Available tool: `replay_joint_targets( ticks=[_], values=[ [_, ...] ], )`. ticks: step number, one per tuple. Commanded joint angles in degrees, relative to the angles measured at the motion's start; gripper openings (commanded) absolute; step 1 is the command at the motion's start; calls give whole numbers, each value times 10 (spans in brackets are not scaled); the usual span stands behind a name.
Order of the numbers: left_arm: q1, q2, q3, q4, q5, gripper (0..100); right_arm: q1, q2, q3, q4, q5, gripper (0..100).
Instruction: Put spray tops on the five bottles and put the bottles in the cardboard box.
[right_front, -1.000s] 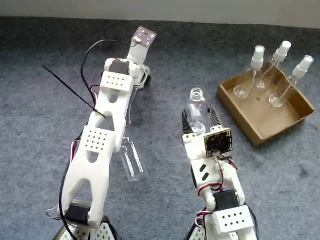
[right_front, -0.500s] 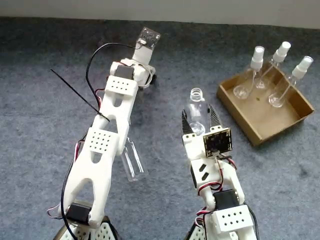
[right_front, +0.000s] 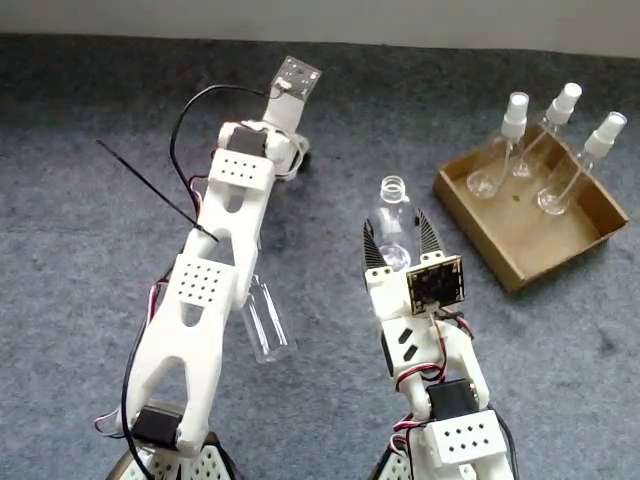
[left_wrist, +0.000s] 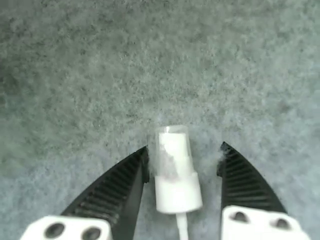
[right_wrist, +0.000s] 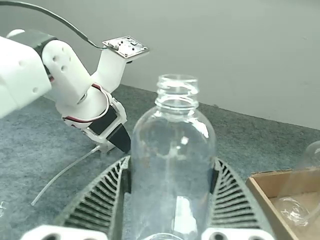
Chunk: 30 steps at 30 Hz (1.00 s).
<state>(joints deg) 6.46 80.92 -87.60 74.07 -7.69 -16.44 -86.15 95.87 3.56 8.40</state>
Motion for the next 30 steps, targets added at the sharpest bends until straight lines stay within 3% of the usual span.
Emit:
replay_joint_targets(
  ticks=[1,18,23,30],
  values=[
    [-13,-30,-6,40,1,180,6,-9,67,2,1,102],
    [-25,-29,-5,56,3,173,6,-9,67,2,1,102],
    [-29,-29,-5,56,2,4,6,-9,67,2,1,102],
    [-31,-33,-6,56,1,37,6,-9,67,2,1,102]
  ],
)
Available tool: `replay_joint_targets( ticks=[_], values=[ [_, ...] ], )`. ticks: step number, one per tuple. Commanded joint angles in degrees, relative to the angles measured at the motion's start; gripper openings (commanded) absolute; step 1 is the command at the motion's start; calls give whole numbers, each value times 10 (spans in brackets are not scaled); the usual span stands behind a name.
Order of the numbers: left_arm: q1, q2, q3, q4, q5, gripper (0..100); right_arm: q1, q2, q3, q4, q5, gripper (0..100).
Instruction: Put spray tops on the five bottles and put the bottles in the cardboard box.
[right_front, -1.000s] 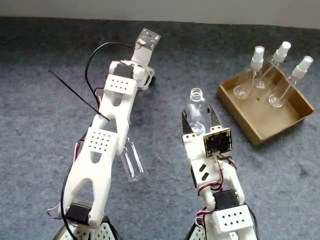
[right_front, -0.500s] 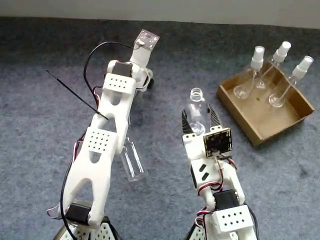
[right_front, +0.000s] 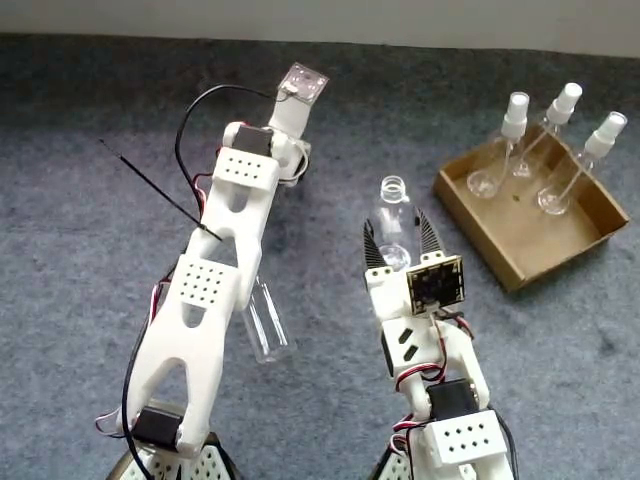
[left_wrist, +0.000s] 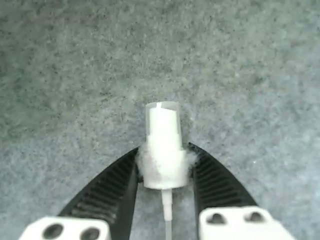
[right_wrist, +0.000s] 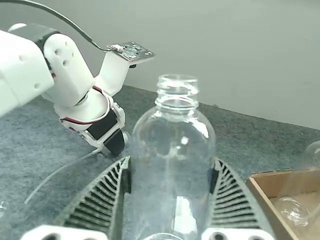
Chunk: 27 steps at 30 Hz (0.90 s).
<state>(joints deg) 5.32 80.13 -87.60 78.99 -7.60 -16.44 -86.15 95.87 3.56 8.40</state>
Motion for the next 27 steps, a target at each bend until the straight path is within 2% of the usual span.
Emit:
replay_joint_targets(
  ticks=[1,5,15,18,22,27],
  values=[
    [-20,-26,-7,6,0,37,6,-9,67,2,1,102],
    [-20,-36,-81,11,1,37,6,-9,67,2,1,102],
    [-7,-187,-78,22,2,37,-27,-9,67,4,1,102],
    [12,-243,-78,53,2,3,-28,-9,67,4,1,102],
    [44,-318,-78,98,2,6,-29,-9,67,4,1,102],
    [73,-393,-78,107,2,6,-35,-9,67,3,-3,102]
  ],
)
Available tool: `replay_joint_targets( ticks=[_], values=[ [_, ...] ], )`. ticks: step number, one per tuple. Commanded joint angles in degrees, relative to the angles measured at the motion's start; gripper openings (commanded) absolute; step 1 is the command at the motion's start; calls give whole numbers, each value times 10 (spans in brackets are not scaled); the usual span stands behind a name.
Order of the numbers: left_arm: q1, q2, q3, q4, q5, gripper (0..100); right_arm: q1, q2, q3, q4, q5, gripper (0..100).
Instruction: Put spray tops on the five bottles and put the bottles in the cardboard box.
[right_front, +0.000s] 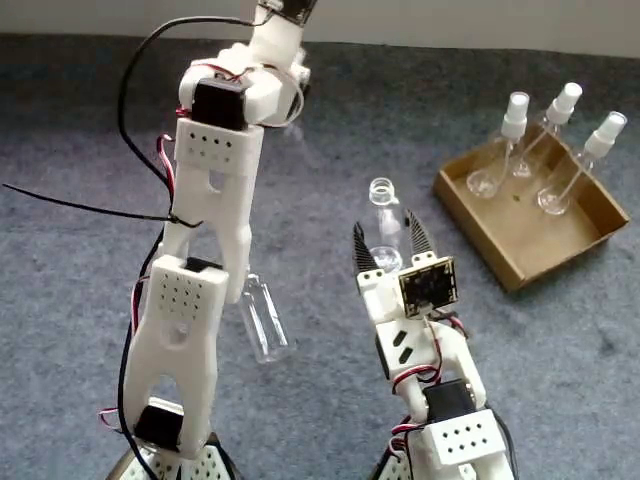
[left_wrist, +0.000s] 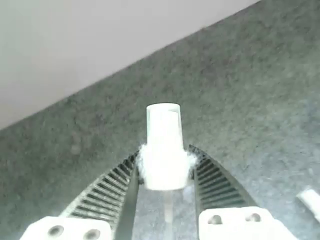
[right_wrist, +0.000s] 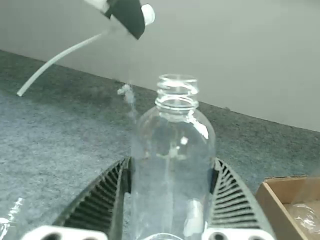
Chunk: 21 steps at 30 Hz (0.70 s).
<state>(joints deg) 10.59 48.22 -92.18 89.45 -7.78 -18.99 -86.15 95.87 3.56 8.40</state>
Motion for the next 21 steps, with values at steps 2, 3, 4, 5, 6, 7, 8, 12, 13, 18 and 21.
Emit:
replay_joint_targets(
  ticks=[2,3,4,5,6,7,8,12,13,18,21],
  values=[
    [30,-106,-32,4,4,6,-30,-9,67,3,-3,102],
    [35,-124,-32,4,4,6,-43,-9,67,4,-3,102],
    [40,-141,-32,4,4,6,-53,-9,67,4,-3,102],
    [45,-160,-32,4,4,6,-58,-9,67,4,-3,102],
    [51,-181,-32,4,4,6,-61,-9,67,4,-3,102],
    [60,-202,-32,4,4,6,-62,-9,67,4,-3,102],
    [70,-222,-32,4,4,6,-62,-9,67,4,-3,102],
    [118,-296,-32,5,4,6,-62,-9,67,3,-3,102],
    [128,-310,-32,5,4,6,-62,-9,67,3,-3,102],
    [179,-362,-31,49,4,6,-60,-9,67,3,-3,102],
    [194,-382,-31,70,4,6,-60,-9,67,4,-3,102]
  ],
)
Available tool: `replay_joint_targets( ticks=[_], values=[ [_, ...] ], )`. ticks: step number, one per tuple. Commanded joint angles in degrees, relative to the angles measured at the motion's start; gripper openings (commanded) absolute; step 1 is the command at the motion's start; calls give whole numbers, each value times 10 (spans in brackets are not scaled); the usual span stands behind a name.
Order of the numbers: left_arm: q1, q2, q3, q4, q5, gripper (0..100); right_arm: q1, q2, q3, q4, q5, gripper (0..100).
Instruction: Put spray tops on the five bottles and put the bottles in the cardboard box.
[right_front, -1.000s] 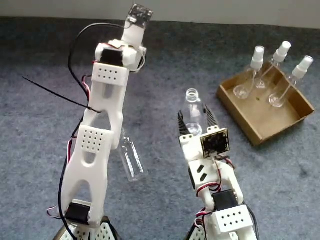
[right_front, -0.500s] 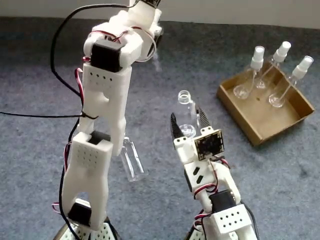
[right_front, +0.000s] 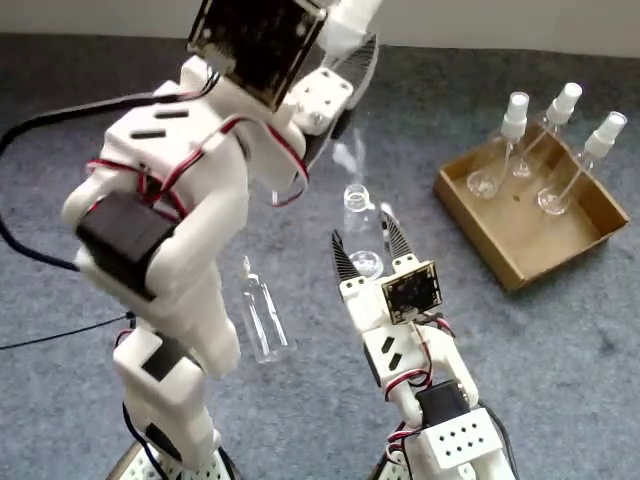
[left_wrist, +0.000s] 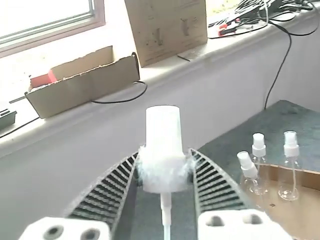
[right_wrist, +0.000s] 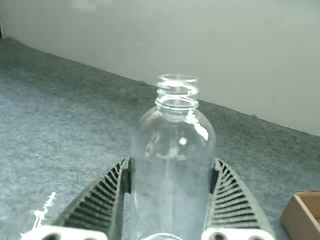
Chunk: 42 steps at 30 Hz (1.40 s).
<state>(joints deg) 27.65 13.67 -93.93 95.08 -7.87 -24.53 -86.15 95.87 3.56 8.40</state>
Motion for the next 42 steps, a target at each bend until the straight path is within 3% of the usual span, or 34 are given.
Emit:
replay_joint_targets(
  ticks=[1,6,20,34,42],
  values=[
    [25,-42,-14,16,5,6,-5,-9,67,4,-3,102],
    [25,-80,-14,52,5,6,-4,-9,67,4,-3,102],
    [21,-209,12,58,5,6,-4,-8,67,5,-1,102],
    [-36,-437,459,50,4,6,-4,-7,67,5,-1,102],
    [-36,-538,738,-135,4,6,-4,-9,67,24,0,102]
  ],
)
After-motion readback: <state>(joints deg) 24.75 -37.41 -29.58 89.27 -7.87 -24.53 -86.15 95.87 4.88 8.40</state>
